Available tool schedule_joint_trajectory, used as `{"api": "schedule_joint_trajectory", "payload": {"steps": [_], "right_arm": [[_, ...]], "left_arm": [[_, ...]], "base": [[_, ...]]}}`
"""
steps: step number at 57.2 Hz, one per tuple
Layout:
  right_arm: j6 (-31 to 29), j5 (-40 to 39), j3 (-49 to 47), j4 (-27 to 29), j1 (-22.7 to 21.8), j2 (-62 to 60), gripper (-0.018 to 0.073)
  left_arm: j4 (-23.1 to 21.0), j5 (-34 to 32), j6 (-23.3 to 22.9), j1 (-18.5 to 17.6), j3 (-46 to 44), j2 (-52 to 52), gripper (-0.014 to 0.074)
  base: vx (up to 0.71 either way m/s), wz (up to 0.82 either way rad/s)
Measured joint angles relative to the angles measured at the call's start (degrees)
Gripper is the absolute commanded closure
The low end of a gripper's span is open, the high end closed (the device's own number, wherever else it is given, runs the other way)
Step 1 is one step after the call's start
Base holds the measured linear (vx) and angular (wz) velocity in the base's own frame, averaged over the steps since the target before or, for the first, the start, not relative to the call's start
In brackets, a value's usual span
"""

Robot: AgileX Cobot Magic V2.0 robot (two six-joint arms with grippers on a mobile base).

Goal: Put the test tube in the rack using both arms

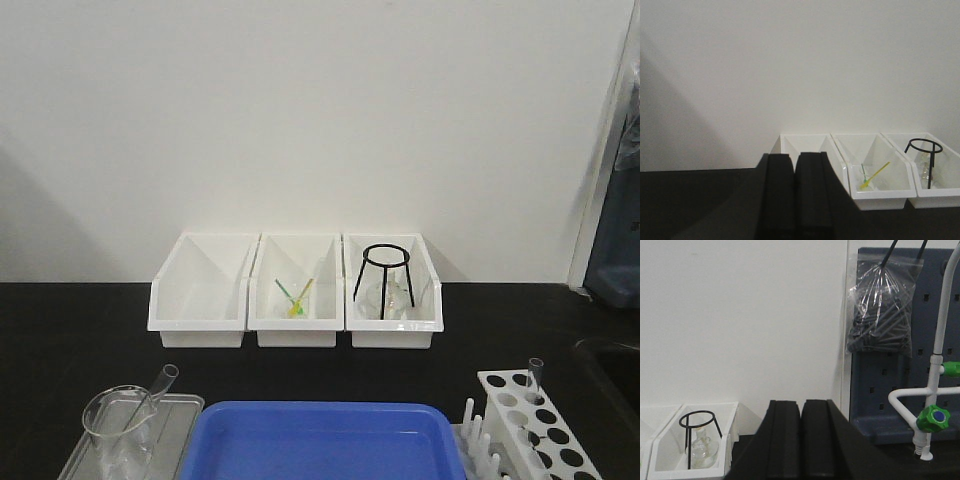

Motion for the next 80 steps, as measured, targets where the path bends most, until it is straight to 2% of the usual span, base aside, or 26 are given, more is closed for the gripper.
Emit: {"api": "schedule_joint_trajectory", "payload": {"steps": [6,11,21,31,38,44,47,56,64,73,80], "right_arm": [[0.00,-0.01,-0.07,0.00,0.00,0.37,0.0439],[0.00,-0.19,-0.06,0.00,0.00,0.37,0.0333],[0.00,-0.19,-0.12,0.00,0.00,0.37,0.0050],[0.11,-0.72,-0.12,0.00,0.05,0.37,-0.0101],[2.60,-1.81,-0.12,0.00,0.29,0.37,-0.0085],[4.57,-1.93,-0.12,-0.31,2.75,0.87,-0.0055],[4.68,-2.45,0.08,-1.56,5.59,1.52,-0.0036],[4.54,-5.13,3.76,-10.00,13.97,5.28,0.0010],[4.50,-8.18,8.07,-14.59,17.94,8.40,0.0025],[4.47,-11.04,10.31,-15.42,18.64,11.07,0.0026],[3.02,-11.80,10.46,-15.42,18.64,12.20,0.0026]], "left_arm": [[0.56,-2.56,0.00,0.00,0.00,0.55,0.0493],[2.77,-3.48,0.00,0.00,-0.10,0.55,0.0407],[8.11,-3.54,0.00,0.00,-0.10,0.55,0.0184],[9.09,-4.10,0.00,0.00,-0.10,0.55,0.0027],[9.04,-6.58,-0.42,0.00,-0.10,0.55,0.0029],[10.54,-8.78,-0.31,-0.49,-0.10,0.77,0.0033],[13.15,-9.21,0.01,-1.26,-0.02,1.49,0.0033],[27.43,-10.46,0.20,-4.99,2.51,6.47,0.0033],[35.03,-10.67,-0.66,-6.54,5.40,13.67,0.0033],[36.40,-13.18,-0.41,-6.65,5.14,23.52,0.0033],[35.40,-13.43,-0.28,-6.65,1.98,30.73,0.0033]], "base": [[0.00,0.00],[0.00,0.00],[0.00,0.00],[0.00,0.00],[0.00,0.00],[0.00,0.00],[0.00,0.00],[0.00,0.00],[0.00,0.00],[0.00,0.00],[0.00,0.00]]}}
